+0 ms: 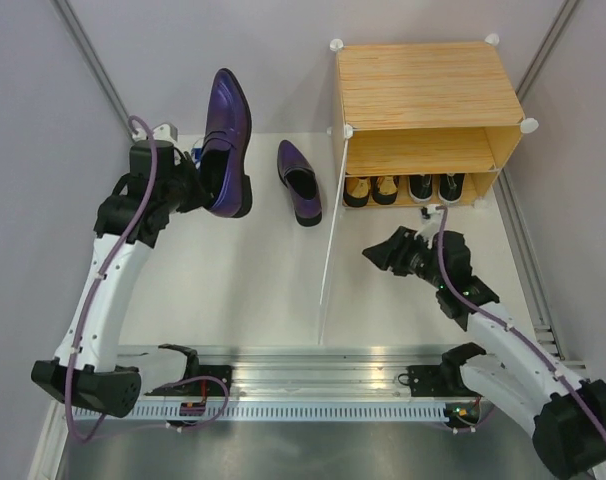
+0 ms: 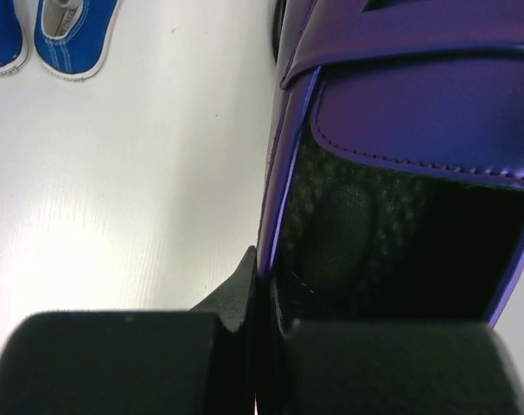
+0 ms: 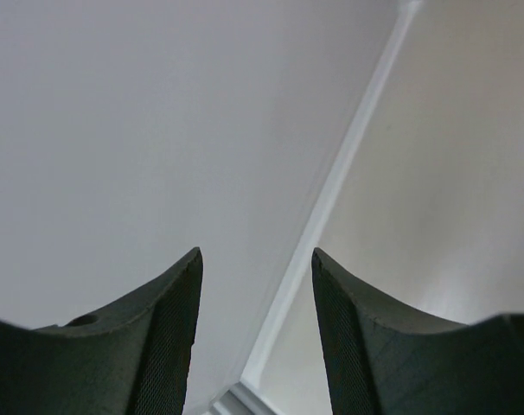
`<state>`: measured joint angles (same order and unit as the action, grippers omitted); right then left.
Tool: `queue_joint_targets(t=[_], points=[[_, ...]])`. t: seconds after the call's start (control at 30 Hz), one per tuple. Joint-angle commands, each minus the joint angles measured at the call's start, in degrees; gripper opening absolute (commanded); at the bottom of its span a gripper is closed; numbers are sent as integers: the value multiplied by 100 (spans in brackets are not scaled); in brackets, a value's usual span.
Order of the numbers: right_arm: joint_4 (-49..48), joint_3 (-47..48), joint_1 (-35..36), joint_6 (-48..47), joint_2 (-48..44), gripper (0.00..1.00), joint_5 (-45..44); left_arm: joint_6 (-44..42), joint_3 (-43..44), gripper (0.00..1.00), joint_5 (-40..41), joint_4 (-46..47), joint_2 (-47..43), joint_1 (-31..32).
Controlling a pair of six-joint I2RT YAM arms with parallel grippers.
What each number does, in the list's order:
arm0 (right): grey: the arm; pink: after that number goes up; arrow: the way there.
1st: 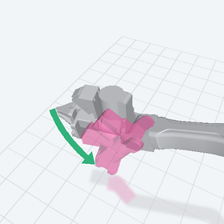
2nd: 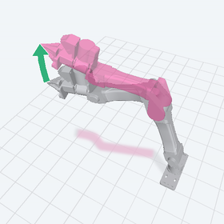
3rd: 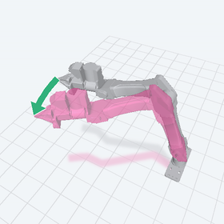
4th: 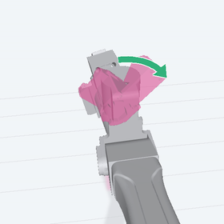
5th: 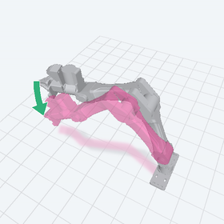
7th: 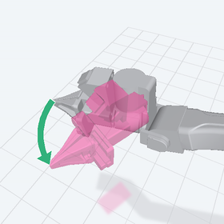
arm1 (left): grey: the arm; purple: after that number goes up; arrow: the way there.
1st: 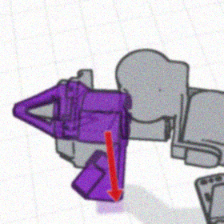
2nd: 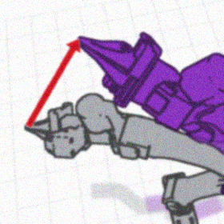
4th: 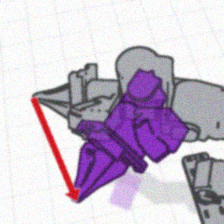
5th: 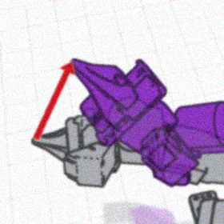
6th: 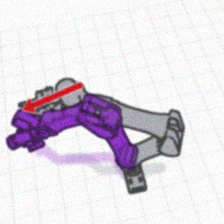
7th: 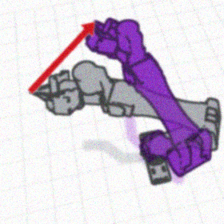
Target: Place and organize the shoes in the shoe cabinet
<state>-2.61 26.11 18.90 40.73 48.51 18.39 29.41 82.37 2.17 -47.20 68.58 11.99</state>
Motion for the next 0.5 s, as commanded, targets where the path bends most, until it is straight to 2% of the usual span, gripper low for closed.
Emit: queue_joint_targets(t=[0.0, 0.03, 0.17, 0.3, 0.47], points=[[-678, 438, 885, 225, 630, 58, -844, -76, 656, 2, -646, 63, -300, 5], [-810, 648, 1392, 234, 833, 58, -950, -58, 875, 2, -735, 27, -388, 5], [-1224, 1298, 2345, 155, 1853, 60, -1066, -23, 1369, 2, -955, -184, -573, 5], [-1531, 1529, 2584, 242, 2399, 62, -961, 21, 1773, 2, -1245, -351, -670, 5], [-1339, 1520, 2584, 32, 2330, 64, -1091, 100, 1985, 2, -1439, -439, -775, 5]])
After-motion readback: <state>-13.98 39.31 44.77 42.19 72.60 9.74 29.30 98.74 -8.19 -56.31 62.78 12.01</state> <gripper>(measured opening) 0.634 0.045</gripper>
